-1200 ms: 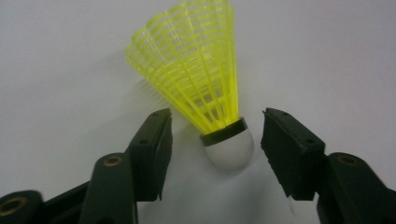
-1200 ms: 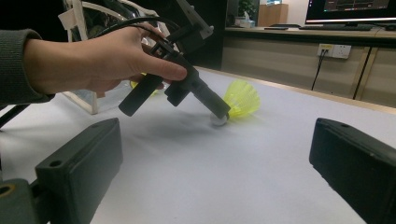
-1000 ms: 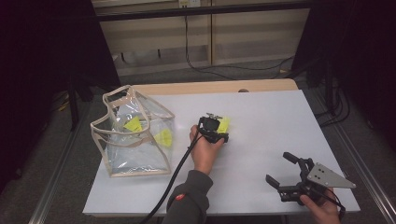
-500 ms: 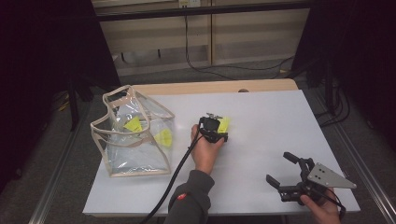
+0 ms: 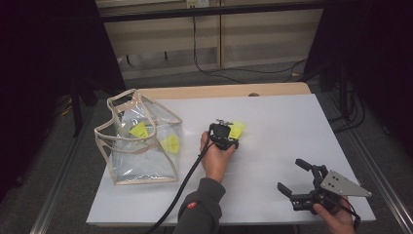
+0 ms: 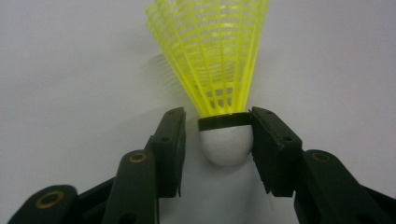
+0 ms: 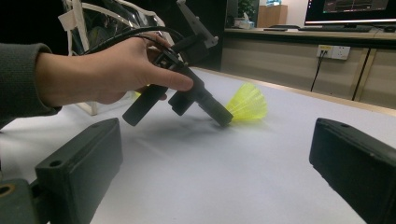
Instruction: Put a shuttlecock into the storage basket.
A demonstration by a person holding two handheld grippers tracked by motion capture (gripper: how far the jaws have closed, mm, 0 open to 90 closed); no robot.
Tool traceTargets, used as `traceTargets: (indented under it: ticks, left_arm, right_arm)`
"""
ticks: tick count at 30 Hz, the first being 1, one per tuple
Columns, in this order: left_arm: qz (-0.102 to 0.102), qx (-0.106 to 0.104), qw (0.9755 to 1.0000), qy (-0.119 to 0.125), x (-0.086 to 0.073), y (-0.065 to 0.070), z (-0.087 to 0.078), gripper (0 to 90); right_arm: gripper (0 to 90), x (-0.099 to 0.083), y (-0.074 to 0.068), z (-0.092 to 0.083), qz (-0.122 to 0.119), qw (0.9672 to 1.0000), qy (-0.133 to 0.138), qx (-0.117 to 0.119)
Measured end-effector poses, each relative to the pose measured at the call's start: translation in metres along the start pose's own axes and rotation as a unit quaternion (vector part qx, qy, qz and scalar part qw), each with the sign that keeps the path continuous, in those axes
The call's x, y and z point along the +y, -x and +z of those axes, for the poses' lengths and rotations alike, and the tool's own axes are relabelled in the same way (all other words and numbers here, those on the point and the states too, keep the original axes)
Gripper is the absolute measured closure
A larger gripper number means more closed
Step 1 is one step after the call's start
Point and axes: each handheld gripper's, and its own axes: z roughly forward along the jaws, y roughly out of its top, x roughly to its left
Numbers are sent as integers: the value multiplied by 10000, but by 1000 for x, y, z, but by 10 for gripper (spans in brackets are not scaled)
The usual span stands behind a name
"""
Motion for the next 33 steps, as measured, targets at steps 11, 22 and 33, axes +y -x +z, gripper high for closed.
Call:
traceTargets:
  ticks: [11,22,33]
  left_arm:
    - [-22,9,10000,54,0,-2,1,643]
    - [-127,-60,9998,-123,2,-3,-4,649]
    - [-254,-244,9992,-190,6,-5,-21,650]
  right_arm:
    - [28,0,0,0,11,10000,-11,0]
    - [28,0,1,-1,10,10000,-15,0]
    - [27,0,0,-1,-17,10000,-9,-9]
